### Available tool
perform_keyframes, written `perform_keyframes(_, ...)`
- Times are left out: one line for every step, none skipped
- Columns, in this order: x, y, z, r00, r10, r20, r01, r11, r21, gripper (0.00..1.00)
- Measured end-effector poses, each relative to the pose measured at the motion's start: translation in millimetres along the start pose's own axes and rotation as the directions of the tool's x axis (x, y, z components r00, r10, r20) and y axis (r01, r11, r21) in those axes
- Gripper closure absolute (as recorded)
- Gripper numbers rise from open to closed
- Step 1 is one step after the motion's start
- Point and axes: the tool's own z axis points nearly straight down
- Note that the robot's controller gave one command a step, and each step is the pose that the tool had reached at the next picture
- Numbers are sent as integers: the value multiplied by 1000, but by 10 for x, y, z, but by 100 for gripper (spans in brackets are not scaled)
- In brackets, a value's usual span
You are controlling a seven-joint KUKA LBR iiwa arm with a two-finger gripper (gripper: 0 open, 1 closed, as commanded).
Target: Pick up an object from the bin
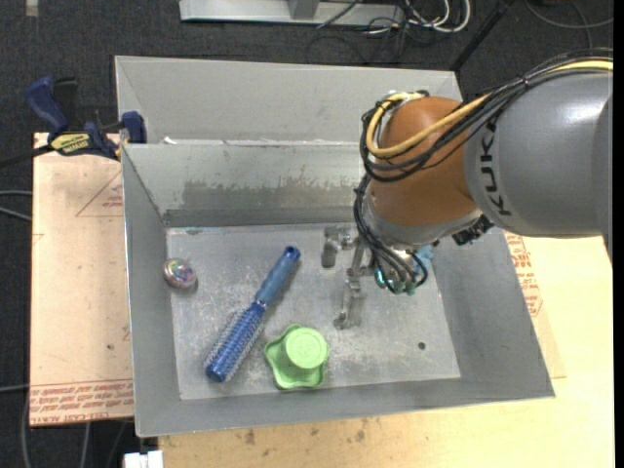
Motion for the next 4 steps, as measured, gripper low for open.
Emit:
perform_keyframes(-616,884,205,962,-273,10,273,962,0,0)
perform_keyframes(-57,854,900,892,-453,2,453,892,2,0)
perform_keyframes(-75,854,881,892,-451,7,451,892,2,100)
perform_keyframes(-246,946,-821,887,-461,16,461,888,6,100)
